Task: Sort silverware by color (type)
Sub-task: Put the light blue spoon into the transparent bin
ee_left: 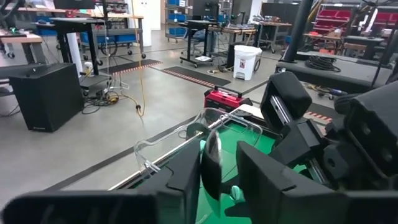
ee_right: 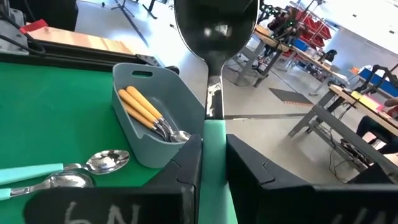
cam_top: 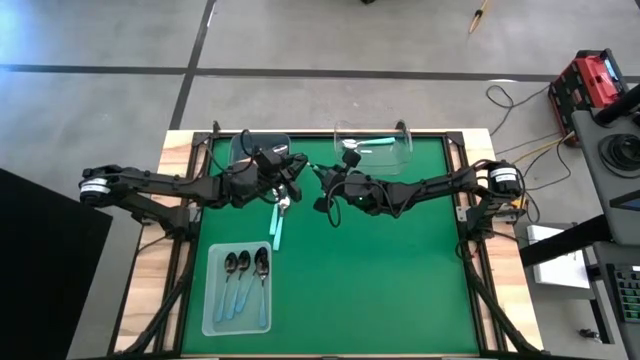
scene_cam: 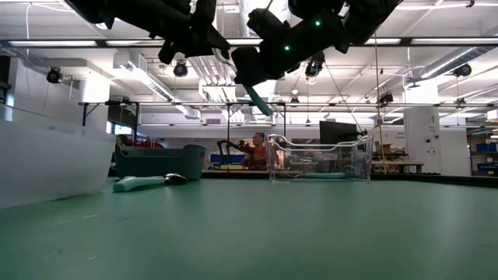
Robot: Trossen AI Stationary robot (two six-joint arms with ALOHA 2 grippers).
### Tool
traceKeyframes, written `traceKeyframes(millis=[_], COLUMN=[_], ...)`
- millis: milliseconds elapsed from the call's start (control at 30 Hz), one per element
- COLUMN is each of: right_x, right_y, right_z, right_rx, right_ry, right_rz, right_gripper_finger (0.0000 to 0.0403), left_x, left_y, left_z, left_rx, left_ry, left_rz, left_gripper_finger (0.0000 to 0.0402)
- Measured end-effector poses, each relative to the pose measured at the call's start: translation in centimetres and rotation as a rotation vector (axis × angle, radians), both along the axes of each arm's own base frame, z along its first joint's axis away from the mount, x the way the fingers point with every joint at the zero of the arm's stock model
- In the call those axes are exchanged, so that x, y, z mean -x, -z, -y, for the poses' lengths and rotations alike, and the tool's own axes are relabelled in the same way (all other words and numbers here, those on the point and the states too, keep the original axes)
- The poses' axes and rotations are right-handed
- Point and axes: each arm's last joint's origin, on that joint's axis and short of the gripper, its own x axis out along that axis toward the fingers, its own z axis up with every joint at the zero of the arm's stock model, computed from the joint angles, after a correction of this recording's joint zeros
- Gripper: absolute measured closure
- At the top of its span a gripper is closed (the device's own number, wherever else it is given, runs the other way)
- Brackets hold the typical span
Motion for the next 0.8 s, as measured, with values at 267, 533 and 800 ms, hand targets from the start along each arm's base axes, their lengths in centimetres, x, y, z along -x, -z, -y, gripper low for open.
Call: traceKeyframes(millis=[267,533,800], right_x=[0.3,1.7,1.5], right_y=[0.1,-1.7,-5.6], right_z=[0.0,0.5,3.7], right_rx=[-0.023,-0.056,-0.166], right_ry=[0.006,0.017,-0.042], right_rz=[-0.039,-0.112,-0.301], right_gripper_finger=[0.0362,0.0362,0.0362], left_x=[0.8,3.4,6.0], left_y=[-0.9,-3.0,-4.6], left_z=[0.1,0.3,0.5], left_rx=[-0.058,-0.157,-0.228], left_ry=[0.007,0.013,0.015], left_rz=[-0.015,-0.072,-0.102], left_gripper_finger=[0.0225,0.0157,0.0143])
